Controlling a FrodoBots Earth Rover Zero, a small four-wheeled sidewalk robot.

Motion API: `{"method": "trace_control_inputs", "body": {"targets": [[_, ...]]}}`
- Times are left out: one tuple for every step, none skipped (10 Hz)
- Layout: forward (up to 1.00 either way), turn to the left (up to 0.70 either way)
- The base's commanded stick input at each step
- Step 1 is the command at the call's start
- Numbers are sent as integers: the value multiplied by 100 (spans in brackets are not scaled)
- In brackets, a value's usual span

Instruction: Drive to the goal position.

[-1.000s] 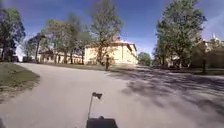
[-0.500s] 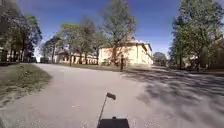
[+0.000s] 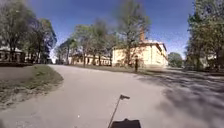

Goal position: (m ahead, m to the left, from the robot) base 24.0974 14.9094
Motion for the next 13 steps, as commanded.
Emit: {"method": "trace_control_inputs", "body": {"targets": [[70,0],[70,0],[70,0],[70,0],[70,0],[70,0],[70,0],[70,0],[70,0],[70,0],[70,0],[70,0],[70,0]]}}
